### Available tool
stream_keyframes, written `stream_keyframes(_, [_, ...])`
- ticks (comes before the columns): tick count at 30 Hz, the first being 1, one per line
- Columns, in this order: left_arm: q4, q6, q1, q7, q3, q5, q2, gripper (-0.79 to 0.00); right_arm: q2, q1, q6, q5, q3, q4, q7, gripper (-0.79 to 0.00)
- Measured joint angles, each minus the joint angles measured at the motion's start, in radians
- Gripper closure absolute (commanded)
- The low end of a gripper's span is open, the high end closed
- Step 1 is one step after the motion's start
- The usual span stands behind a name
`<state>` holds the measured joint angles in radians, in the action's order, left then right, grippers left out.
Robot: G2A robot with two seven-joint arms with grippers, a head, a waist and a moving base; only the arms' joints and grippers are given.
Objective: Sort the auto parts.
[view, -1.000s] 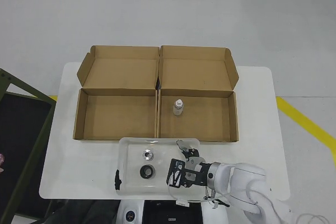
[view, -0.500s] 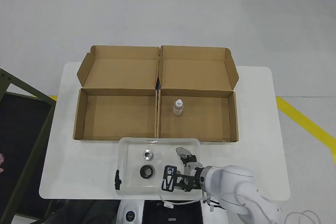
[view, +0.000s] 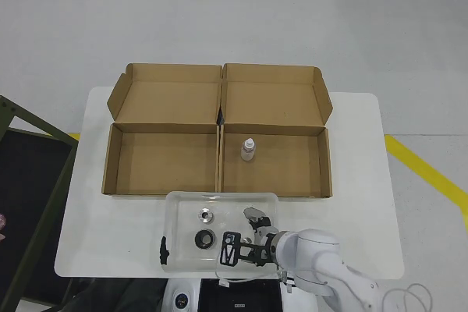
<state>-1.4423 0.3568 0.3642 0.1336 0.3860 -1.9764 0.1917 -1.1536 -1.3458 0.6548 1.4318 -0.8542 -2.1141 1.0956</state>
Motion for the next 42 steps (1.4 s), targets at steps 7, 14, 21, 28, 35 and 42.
stream_keyframes(7, [0.000,0.000,0.000,0.000,0.000,0.000,0.000,-0.785,-0.007,0.030,-0.005,-0.010,0.039,0.038,0.024,-0.603])
stream_keyframes(14, [0.000,0.000,0.000,0.000,0.000,0.000,0.000,-0.785,-0.011,0.055,-0.011,-0.016,0.065,0.054,0.062,-0.376])
stream_keyframes(21, [0.000,0.000,0.000,0.000,0.000,0.000,0.000,-0.785,-0.010,0.068,-0.026,-0.028,0.091,0.058,0.095,-0.015])
stream_keyframes(28, [0.000,0.000,0.000,0.000,0.000,0.000,0.000,-0.785,-0.007,0.078,-0.026,-0.077,0.090,0.041,0.070,0.000])
stream_keyframes(35, [0.000,0.000,0.000,0.000,0.000,0.000,0.000,-0.785,0.003,0.063,-0.042,-0.098,0.030,0.007,-0.076,0.000])
stream_keyframes(42, [0.000,0.000,0.000,0.000,0.000,0.000,0.000,-0.785,0.017,0.020,-0.055,-0.065,-0.036,-0.059,-0.256,0.000])
